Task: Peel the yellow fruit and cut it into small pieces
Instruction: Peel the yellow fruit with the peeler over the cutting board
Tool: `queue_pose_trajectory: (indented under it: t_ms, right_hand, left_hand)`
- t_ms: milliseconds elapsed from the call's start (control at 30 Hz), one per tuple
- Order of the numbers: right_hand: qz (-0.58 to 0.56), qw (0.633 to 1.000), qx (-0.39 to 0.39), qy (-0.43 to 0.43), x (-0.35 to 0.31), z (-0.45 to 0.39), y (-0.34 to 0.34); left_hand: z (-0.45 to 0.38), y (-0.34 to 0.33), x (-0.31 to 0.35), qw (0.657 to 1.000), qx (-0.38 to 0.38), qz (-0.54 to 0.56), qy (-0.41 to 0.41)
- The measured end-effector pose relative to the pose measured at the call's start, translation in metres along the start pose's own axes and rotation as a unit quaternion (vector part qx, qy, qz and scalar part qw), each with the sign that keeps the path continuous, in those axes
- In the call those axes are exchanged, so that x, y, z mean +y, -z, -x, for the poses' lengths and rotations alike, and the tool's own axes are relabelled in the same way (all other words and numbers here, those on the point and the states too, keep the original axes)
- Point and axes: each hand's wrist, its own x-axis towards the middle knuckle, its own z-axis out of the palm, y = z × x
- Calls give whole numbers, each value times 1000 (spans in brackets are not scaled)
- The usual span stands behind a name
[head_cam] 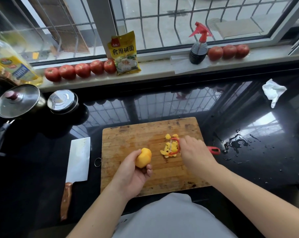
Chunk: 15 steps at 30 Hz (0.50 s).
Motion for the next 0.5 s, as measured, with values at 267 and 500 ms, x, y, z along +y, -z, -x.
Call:
queue_pose_trajectory:
  t_ms: [267, 500]
  right_hand:
    - [37, 964, 182, 191, -51, 8, 20]
    - [40, 958, 215, 186, -39, -1, 23]
  left_hand:
    - [0, -12, -5, 994, 21, -97, -48]
    - [8, -13, -1, 990, -32, -130, -54]
